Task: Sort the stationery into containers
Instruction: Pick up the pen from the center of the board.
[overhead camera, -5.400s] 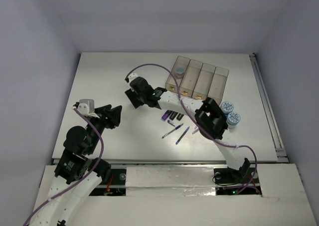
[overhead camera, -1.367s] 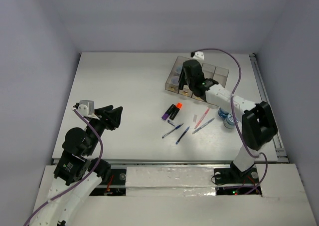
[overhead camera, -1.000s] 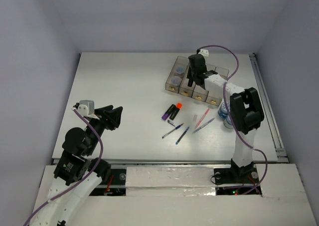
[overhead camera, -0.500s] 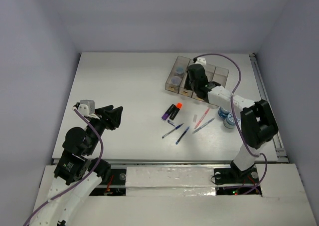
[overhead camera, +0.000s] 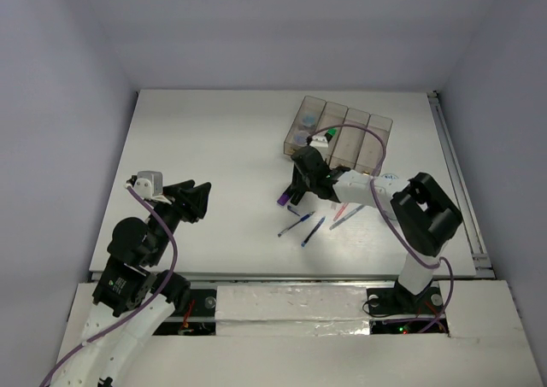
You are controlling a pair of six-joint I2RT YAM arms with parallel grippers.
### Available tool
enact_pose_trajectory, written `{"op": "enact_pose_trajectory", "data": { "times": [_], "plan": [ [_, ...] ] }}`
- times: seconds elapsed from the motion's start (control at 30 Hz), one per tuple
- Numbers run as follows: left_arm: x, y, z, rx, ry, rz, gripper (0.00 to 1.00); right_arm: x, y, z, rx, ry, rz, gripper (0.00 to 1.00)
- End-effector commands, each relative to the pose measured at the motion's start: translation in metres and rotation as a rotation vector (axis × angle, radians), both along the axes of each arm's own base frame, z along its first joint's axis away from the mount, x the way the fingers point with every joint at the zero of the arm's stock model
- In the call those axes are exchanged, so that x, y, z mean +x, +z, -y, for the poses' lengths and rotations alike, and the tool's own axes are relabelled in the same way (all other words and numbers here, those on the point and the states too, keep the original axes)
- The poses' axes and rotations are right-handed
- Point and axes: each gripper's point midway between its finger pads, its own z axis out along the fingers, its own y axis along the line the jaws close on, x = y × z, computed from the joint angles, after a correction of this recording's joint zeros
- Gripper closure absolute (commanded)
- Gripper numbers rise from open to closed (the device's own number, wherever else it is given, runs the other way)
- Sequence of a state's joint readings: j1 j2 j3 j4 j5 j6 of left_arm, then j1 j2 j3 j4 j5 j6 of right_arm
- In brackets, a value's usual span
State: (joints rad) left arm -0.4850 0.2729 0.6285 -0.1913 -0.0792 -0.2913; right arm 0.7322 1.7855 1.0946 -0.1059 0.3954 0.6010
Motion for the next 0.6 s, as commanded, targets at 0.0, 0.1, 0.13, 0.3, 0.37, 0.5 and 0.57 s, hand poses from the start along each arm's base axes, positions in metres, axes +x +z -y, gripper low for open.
{"op": "enact_pose_trajectory", "data": {
  "times": [0.0, 0.1, 0.13, 0.3, 0.37, 0.5, 0.57],
  "plan": [
    [0.0, 0.012, 0.005, -0.022, -0.022, 0.039, 0.56, 0.005, 0.0, 0.016, -0.022, -0.089, 0.02, 0.46],
    [0.001, 0.011, 0.005, -0.022, -0.021, 0.037, 0.56, 0.005, -0.008, 0.014, -0.025, -0.084, 0.005, 0.46],
    [0.001, 0.011, 0.005, -0.021, -0.021, 0.038, 0.56, 0.002, -0.013, 0.009, -0.027, -0.072, -0.004, 0.46],
    [0.0, 0.012, 0.004, -0.022, -0.016, 0.039, 0.56, 0.003, -0.027, 0.009, -0.049, -0.083, -0.031, 0.48],
    [0.0, 0.012, 0.003, -0.021, -0.016, 0.041, 0.56, 0.003, -0.032, 0.015, -0.074, -0.104, -0.036, 0.52],
    [0.0, 0.012, 0.003, -0.021, -0.014, 0.041, 0.56, 0.002, -0.032, 0.024, -0.103, -0.129, -0.03, 0.58],
    [0.0, 0.013, 0.003, -0.024, -0.015, 0.043, 0.56, 0.002, -0.031, 0.027, -0.123, -0.138, -0.024, 0.6]
  ]
}}
